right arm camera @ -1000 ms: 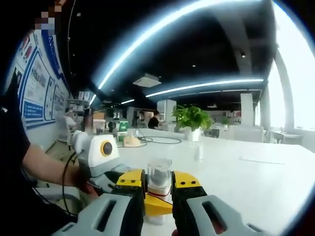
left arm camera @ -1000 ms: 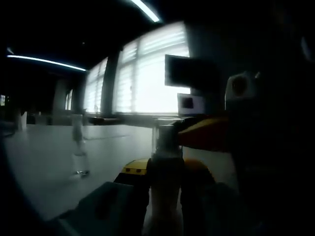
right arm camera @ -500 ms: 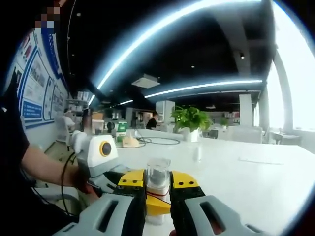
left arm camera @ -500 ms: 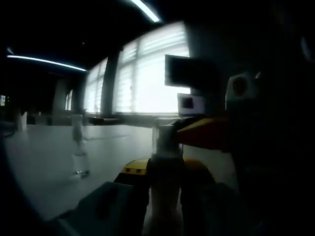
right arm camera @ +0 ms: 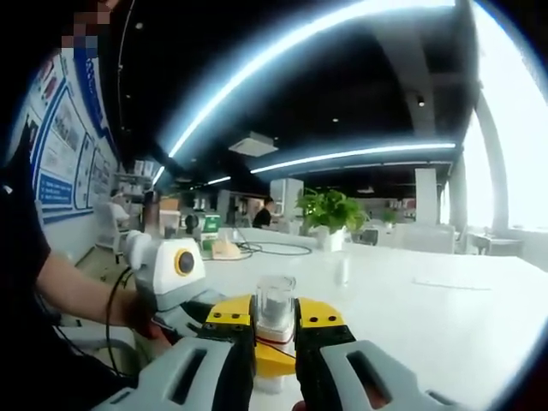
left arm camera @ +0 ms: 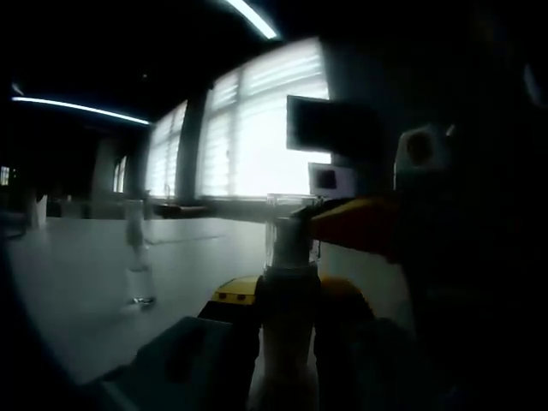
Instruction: Clamp pump bottle remove cover press pump head put on cover
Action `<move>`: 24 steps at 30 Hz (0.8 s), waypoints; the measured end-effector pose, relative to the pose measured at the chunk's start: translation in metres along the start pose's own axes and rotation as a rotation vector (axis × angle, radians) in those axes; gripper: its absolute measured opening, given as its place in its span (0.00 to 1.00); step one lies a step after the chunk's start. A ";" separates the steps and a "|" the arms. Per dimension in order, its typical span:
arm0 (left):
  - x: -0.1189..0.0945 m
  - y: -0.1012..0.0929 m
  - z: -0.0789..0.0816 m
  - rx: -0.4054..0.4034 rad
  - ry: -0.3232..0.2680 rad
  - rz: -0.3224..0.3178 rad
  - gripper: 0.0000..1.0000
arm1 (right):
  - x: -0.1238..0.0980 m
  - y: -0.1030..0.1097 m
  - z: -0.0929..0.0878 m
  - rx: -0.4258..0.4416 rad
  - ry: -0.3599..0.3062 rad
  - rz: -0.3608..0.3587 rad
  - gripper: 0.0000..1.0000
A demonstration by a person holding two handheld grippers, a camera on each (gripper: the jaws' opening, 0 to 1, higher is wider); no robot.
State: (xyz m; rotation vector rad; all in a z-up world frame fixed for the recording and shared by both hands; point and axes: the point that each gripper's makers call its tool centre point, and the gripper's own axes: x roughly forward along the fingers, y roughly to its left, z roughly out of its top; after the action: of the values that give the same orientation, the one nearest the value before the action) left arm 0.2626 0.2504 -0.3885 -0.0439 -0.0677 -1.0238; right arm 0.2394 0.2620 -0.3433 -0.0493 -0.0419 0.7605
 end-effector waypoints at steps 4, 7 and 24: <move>0.000 -0.001 0.000 0.000 0.000 0.000 0.14 | -0.001 0.000 0.001 -0.002 -0.004 -0.002 0.12; 0.000 -0.002 0.000 -0.001 0.000 0.001 0.14 | -0.001 0.000 0.003 -0.001 -0.010 -0.002 0.12; 0.000 -0.002 0.000 0.002 0.001 0.000 0.14 | -0.003 -0.003 0.012 0.000 -0.039 -0.008 0.11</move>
State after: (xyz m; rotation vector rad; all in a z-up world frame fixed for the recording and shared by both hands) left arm 0.2611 0.2497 -0.3883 -0.0415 -0.0683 -1.0236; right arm 0.2387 0.2587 -0.3314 -0.0340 -0.0790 0.7530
